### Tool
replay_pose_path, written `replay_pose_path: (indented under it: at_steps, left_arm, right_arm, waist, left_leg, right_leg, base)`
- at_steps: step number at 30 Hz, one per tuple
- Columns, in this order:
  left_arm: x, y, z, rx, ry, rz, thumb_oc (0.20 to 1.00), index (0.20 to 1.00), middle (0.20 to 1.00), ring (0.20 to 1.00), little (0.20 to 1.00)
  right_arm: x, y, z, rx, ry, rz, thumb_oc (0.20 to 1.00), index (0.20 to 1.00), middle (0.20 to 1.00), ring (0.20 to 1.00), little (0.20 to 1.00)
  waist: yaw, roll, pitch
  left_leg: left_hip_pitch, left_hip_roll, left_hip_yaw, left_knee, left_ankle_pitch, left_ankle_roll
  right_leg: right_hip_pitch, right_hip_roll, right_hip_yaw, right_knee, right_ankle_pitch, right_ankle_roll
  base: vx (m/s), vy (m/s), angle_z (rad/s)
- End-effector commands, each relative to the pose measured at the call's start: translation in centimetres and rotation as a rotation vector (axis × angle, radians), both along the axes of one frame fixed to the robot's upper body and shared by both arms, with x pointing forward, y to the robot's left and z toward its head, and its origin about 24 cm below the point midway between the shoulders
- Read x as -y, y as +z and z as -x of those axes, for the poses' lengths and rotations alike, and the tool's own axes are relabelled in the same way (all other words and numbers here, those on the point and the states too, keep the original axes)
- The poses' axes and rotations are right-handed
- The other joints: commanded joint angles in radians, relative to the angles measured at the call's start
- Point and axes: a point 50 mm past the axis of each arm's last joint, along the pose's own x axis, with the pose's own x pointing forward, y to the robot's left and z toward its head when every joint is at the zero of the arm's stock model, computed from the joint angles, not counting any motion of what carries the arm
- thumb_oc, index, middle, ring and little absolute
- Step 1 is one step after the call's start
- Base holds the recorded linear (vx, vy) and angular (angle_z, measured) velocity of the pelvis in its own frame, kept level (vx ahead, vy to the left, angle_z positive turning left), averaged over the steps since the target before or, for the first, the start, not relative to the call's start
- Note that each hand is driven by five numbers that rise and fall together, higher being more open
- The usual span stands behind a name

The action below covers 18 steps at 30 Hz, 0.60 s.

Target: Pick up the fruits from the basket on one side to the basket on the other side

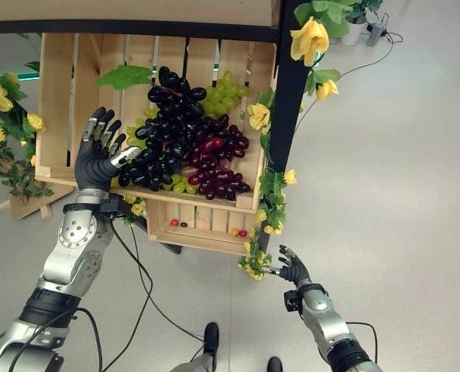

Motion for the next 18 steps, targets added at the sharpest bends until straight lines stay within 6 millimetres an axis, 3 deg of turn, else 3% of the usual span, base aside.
replay_pose_path:
  at_steps: [1, 8, 18]
  left_arm:
    - [0.5, 0.4, 0.8, 0.066, -0.086, 0.064, 1.000, 1.000, 1.000, 1.000, 1.000]
    - [0.3, -0.6, 3.3, 0.072, -0.160, 0.097, 1.000, 1.000, 1.000, 1.000, 1.000]
    - [1.1, -1.5, 4.7, 0.072, -0.300, 0.126, 1.000, 1.000, 1.000, 1.000, 1.000]
  right_arm:
    - [0.7, 1.8, -0.5, 0.100, -0.001, 0.017, 1.000, 1.000, 1.000, 1.000, 1.000]
    - [1.0, 2.0, -0.3, 0.111, -0.002, 0.003, 1.000, 1.000, 1.000, 1.000, 1.000]
    - [1.4, 1.9, 0.1, 0.116, 0.000, -0.011, 1.000, 1.000, 1.000, 1.000, 1.000]
  waist:
    - [0.000, -0.013, -0.037]
    - [0.016, -0.020, -0.033]
    - [0.024, -0.034, -0.029]
  left_leg:
    - [0.009, 0.090, -0.012, 0.244, -0.286, -0.097]
    - [0.002, 0.089, -0.015, 0.252, -0.289, -0.092]
    - [-0.019, 0.081, -0.016, 0.271, -0.298, -0.084]
  right_leg:
    - [-0.051, -0.063, -0.013, 0.089, -0.113, 0.040]
    - [-0.051, -0.062, -0.016, 0.086, -0.111, 0.035]
    - [-0.067, -0.069, -0.013, 0.089, -0.101, 0.037]
  base:
    - [0.00, 0.000, 0.00]
    - [0.00, 0.000, 0.00]
    - [-0.01, 0.008, 0.00]
